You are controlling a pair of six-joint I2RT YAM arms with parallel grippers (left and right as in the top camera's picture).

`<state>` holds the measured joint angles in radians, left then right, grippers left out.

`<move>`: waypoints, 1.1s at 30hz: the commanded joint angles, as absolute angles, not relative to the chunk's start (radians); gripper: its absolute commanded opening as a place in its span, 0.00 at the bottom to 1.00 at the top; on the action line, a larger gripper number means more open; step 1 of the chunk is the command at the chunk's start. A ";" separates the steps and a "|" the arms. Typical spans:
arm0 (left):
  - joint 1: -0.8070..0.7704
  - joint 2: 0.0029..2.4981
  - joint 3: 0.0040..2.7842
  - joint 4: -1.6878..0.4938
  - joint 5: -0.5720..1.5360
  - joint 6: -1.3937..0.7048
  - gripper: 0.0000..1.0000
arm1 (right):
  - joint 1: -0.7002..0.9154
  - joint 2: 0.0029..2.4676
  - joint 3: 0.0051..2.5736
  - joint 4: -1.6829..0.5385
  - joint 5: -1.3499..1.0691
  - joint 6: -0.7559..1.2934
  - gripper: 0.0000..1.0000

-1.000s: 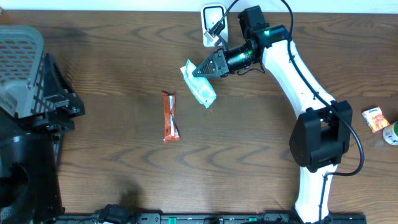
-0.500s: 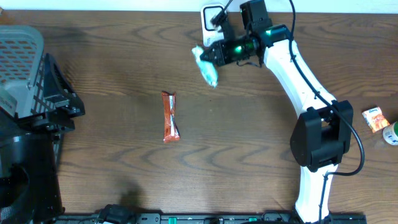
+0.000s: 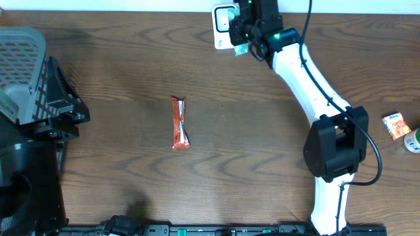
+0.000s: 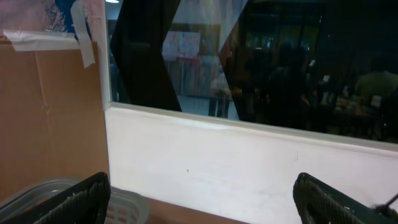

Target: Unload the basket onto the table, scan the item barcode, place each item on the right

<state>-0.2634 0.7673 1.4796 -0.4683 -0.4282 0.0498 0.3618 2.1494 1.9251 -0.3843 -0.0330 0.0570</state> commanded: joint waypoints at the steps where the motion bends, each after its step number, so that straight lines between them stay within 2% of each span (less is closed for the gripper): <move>1: -0.258 0.762 1.477 -0.470 -0.438 0.058 0.94 | 0.395 2.196 1.935 -0.336 0.146 -0.020 0.01; 7: -0.258 0.763 1.477 -0.488 -0.438 0.058 0.94 | 0.425 2.276 1.938 -0.229 0.333 -0.126 0.01; 15: -0.258 0.764 1.477 -0.520 -0.438 0.058 0.94 | 0.433 2.343 1.961 -0.156 0.428 -0.238 0.01; 33: -0.258 0.777 1.477 -0.533 -0.437 0.058 0.94 | 0.473 2.437 1.971 -0.050 0.417 -0.319 0.01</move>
<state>-0.2634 0.7723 1.4796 -0.5350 -0.4282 0.0498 0.4393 2.4363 1.9469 -0.0681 0.4007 -0.2779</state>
